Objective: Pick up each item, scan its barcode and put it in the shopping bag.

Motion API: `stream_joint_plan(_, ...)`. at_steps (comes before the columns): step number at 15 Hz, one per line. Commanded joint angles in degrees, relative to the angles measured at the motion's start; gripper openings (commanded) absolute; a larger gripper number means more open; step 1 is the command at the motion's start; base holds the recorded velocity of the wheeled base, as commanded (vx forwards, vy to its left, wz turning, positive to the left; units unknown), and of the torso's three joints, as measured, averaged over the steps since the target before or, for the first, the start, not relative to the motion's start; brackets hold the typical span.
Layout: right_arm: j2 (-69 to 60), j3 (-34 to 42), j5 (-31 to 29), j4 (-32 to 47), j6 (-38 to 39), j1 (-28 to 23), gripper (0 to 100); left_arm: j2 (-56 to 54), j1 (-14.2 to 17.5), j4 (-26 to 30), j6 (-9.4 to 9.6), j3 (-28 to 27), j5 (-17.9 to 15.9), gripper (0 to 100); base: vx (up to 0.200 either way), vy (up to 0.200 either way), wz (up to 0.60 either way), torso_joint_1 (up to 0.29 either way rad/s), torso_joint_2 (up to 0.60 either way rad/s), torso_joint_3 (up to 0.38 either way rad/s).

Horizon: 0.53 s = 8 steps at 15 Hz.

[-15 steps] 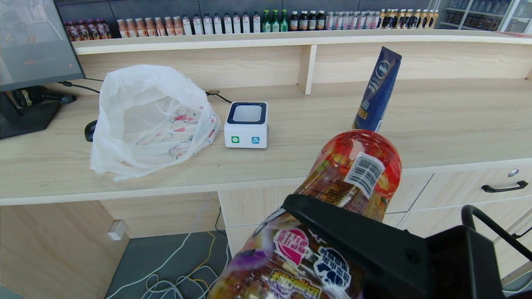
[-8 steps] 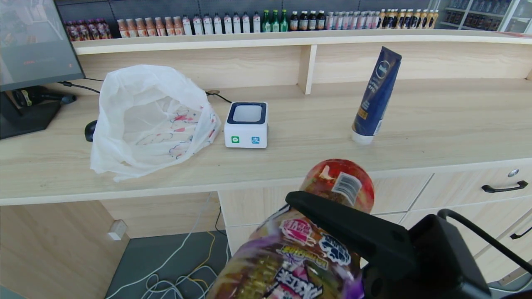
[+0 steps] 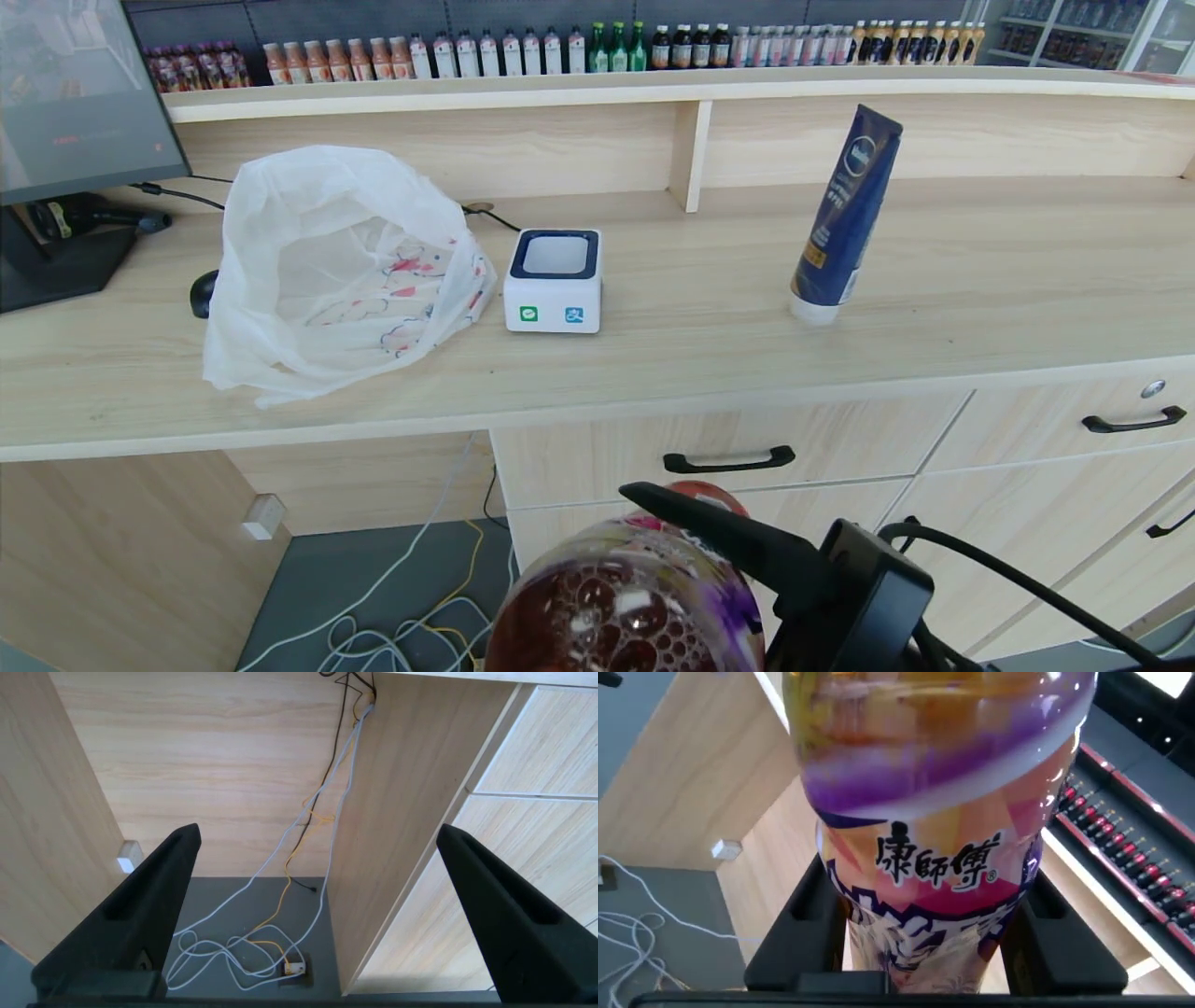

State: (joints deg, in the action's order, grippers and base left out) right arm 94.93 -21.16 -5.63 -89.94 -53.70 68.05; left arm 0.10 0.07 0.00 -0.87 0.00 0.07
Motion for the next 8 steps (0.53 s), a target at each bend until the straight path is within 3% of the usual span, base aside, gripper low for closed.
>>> stream_joint_plan(1, 0.17, -0.19, 0.01, -0.06, 3.16, -0.02, 0, -0.01, 0.01, 0.0, -0.01, 0.0, 0.01, 100, 0.0, 0.0, 0.0, 0.0, 0.0, 0.0)
stream_joint_plan(5, 1.14, -1.07, 0.01, -0.06, 21.97, -0.64, 0, -0.01, 0.01, 0.0, -0.01, 0.0, 0.01, 100, 0.0, 0.0, 0.0, 0.0, 0.0, 0.0)
stream_joint_plan(8, 1.58, -5.56, 0.45, -0.06, 29.44, -5.38, 0, -0.01, 0.01, 0.0, -0.01, 0.0, 0.01, 100, 0.0, 0.0, 0.0, 0.0, 0.0, 0.0)
